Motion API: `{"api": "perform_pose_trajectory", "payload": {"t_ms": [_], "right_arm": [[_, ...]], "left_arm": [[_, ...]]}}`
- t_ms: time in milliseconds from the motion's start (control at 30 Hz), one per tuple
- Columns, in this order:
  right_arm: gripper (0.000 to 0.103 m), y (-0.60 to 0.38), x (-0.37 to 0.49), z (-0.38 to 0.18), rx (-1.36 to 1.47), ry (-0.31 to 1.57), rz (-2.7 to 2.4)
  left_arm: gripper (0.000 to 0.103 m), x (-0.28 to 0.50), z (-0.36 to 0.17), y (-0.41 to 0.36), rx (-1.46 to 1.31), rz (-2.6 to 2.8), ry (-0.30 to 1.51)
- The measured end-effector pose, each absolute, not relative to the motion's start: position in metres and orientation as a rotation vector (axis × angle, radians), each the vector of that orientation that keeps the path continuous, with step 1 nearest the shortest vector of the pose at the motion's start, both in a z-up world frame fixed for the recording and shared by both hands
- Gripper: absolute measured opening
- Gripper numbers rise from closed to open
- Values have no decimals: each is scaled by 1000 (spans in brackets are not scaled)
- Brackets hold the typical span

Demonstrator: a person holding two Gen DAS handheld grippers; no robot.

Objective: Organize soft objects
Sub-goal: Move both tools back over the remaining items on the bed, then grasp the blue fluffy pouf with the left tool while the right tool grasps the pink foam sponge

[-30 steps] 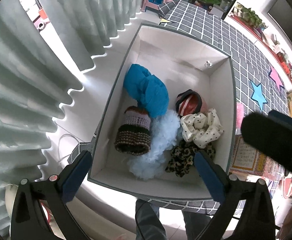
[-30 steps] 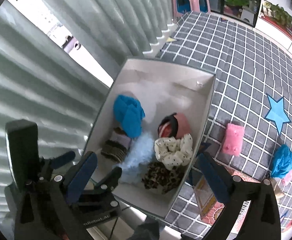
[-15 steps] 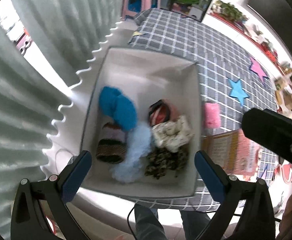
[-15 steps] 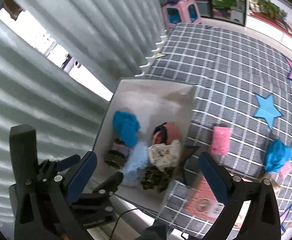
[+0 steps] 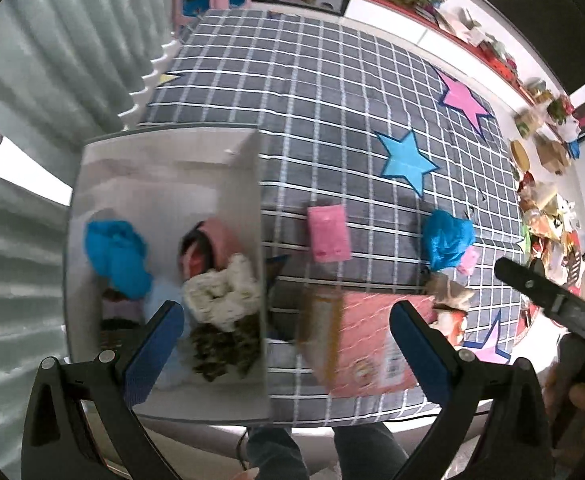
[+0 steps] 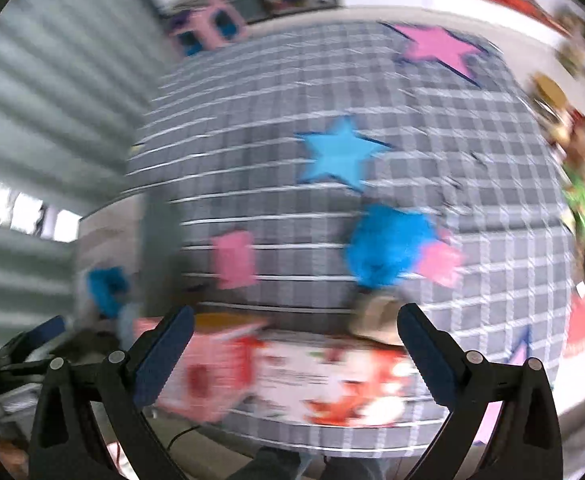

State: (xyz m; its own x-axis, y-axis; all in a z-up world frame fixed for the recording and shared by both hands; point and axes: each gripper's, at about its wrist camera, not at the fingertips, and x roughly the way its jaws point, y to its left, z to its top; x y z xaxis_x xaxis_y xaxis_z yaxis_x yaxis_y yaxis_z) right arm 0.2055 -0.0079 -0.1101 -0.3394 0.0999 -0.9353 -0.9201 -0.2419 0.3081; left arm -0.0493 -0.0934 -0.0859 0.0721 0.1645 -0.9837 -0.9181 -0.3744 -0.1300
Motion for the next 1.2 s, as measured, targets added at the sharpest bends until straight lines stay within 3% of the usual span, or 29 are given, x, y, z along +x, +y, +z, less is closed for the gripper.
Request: {"api": "perform_pose_trajectory", "payload": {"t_ms": [367, 533, 833, 933, 1033, 1200], "right_arm": [[102, 36, 305, -210, -1125, 1329, 1334], [102, 59, 301, -243, -1155, 1342, 1302], [102, 86, 241, -244, -1098, 1438, 1665], [102, 87, 256, -248, -1185, 1317, 1511], [102, 84, 273, -264, -1139, 1446, 1422], [102, 84, 279, -277, -1119, 1449, 1330]], "left_arm": [[103, 34, -102, -24, -1382, 1361, 930], [103, 62, -117, -5, -1390, 1338, 986], [103, 56, -135, 9, -1456, 1426, 1009], [103, 52, -137, 12, -1471, 1459, 1004], [103, 53, -140, 15, -1477, 1468, 1005], [103, 59, -145, 19, -1473, 1462, 1040]]}}
